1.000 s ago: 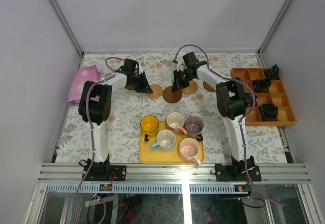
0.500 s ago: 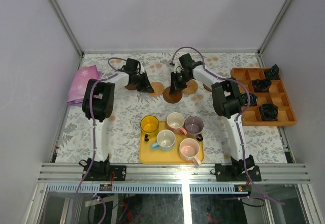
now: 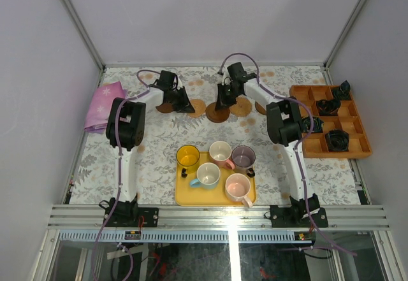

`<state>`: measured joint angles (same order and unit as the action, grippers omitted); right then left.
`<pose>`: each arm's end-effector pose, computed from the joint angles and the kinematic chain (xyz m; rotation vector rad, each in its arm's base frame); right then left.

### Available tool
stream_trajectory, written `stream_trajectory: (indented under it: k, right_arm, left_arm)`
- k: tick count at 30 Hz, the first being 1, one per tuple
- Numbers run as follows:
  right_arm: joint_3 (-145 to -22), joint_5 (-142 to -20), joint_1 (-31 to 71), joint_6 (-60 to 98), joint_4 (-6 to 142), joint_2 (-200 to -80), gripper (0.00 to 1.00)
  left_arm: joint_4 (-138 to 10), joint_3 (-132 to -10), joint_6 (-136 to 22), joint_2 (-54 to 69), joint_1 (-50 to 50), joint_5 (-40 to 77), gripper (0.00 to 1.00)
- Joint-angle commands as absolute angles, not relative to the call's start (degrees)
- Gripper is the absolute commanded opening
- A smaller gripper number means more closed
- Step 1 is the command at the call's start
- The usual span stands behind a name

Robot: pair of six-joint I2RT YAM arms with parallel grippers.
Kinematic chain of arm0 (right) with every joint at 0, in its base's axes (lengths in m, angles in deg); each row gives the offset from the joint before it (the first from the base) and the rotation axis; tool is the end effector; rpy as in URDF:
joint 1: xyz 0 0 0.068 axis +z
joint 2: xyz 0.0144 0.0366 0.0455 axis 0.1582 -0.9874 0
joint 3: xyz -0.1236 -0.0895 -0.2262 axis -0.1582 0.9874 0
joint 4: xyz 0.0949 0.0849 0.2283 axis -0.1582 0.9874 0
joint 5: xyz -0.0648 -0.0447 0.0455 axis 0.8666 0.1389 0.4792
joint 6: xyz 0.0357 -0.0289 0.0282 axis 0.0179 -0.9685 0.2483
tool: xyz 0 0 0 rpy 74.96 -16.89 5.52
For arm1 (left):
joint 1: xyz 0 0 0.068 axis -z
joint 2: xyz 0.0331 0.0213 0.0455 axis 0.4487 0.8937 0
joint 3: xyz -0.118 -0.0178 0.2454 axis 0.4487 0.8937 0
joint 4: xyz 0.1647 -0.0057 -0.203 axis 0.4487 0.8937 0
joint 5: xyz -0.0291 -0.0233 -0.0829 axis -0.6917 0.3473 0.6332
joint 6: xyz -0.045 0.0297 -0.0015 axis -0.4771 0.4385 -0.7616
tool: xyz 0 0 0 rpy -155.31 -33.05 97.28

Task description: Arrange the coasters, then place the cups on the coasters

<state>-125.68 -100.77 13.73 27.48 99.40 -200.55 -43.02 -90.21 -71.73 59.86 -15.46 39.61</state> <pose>0.4868 0.2226 0.1465 -0.3650 2.5799 0.8566 0.4615 -0.1092 0.1345 -0.1451 2.6048 -0.9036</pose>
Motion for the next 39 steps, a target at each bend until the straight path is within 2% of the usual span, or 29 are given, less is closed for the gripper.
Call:
stream_trajectory:
  k: [1,39]
  right_arm:
    - [-128.2,-95.0,11.7,28.3,97.0,-202.8,0.03]
    - [-134.1,-99.3,10.7,31.0,94.0,-207.1,0.03]
  left_arm:
    - [-41.8,-89.9,-71.2,61.3,-15.6,35.8,0.02]
    - [-42.4,-91.7,-73.2,62.0,-17.1,33.2,0.02]
